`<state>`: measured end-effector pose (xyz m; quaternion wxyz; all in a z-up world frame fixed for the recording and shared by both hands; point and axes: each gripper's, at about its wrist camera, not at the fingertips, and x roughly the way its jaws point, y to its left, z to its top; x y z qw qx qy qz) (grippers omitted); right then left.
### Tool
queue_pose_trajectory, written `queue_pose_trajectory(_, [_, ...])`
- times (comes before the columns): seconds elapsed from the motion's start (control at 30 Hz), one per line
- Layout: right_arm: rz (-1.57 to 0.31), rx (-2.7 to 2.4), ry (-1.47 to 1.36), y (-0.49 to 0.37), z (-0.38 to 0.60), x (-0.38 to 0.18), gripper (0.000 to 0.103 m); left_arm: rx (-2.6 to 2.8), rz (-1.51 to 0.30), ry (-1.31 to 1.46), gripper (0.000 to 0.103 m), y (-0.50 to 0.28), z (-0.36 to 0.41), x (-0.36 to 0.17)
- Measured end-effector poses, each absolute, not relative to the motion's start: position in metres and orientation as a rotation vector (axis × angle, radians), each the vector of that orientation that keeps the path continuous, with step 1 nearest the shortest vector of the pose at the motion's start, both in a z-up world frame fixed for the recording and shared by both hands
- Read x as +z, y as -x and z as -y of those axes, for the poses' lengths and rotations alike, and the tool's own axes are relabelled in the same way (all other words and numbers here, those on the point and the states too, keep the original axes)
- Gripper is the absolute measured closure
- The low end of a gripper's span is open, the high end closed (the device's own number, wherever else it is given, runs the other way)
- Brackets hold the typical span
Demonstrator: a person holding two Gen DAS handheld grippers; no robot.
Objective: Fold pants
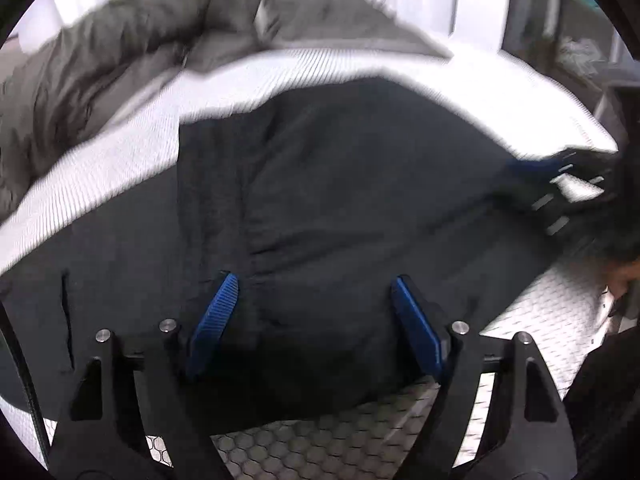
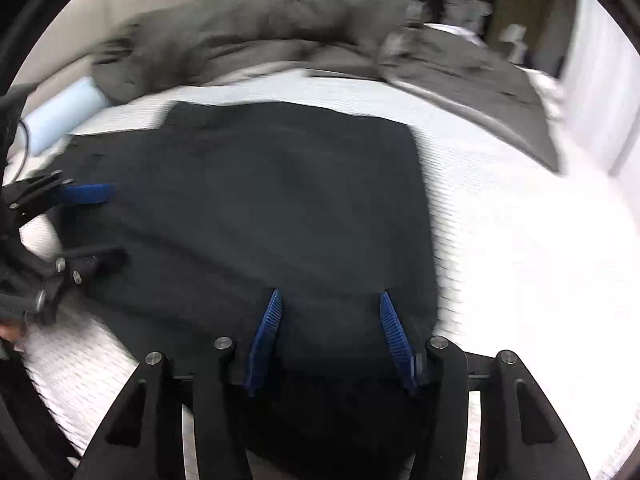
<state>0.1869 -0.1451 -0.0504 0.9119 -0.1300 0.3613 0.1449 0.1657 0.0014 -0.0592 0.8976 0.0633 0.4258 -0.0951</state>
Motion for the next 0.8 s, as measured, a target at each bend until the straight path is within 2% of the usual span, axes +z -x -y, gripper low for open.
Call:
queue_pose_trajectory(0.13, [-0.724, 0.285, 0.206, -0.181, 0.164, -0.049, 0.051, -0.22, -0.833, -0.08, 0.025, -0.157, -0.003, -0.041])
queue_pose_trajectory(0.23, [-0.676, 0.382, 0.169, -0.171, 0.143, -0.032, 0.051, -0.276, -0.769, -0.023, 0.025, -0.157, -0.004, -0.021])
queue_pose_trajectory(0.33, [-0.706, 0.48, 0.125, -0.186, 0.106, -0.026, 0.051, -0.247, -0.782, -0.043, 0.025, -0.186, -0.002, -0.017])
queue_pose_trajectory(0.37, [-0.736, 0.496, 0.113, -0.198, 0.094, -0.029, 0.051, -0.237, -0.812, -0.032, 0.03, -0.199, -0.004, -0.022])
queue_pose_trajectory(0.4, [-0.766, 0.509, 0.11, -0.207, 0.084, -0.035, 0.051, -0.228, -0.855, -0.018, 0.041, -0.212, -0.005, -0.028])
queue_pose_trajectory(0.43, [-0.803, 0.513, 0.124, -0.215, 0.076, -0.042, 0.051, -0.208, -0.896, -0.013, 0.043, -0.225, -0.009, -0.036])
queue_pose_trajectory(0.57, [-0.821, 0.433, 0.29, -0.225, 0.067, -0.059, 0.051, -0.213, -0.907, -0.002, 0.043, -0.235, -0.02, -0.041])
queue_pose_trajectory(0.63, [-0.805, 0.272, 0.318, -0.226, 0.091, -0.058, 0.051, -0.199, -0.898, 0.02, 0.037, -0.233, -0.03, -0.04])
queue_pose_trajectory(0.67, [-0.794, 0.205, 0.325, -0.227, 0.103, -0.06, 0.051, -0.186, -0.899, 0.03, 0.029, -0.233, -0.034, -0.041])
queue_pose_trajectory(0.7, [-0.797, 0.169, 0.298, -0.227, 0.117, -0.062, 0.051, -0.182, -0.898, 0.039, 0.028, -0.232, -0.035, -0.041])
queue_pose_trajectory(0.77, [-0.807, 0.186, 0.206, -0.226, 0.14, -0.06, 0.051, -0.179, -0.896, 0.052, 0.029, -0.23, -0.038, -0.038])
queue_pose_trajectory(0.8, [-0.809, 0.192, 0.182, -0.224, 0.145, -0.057, 0.051, -0.171, -0.893, 0.044, 0.033, -0.226, -0.039, -0.032])
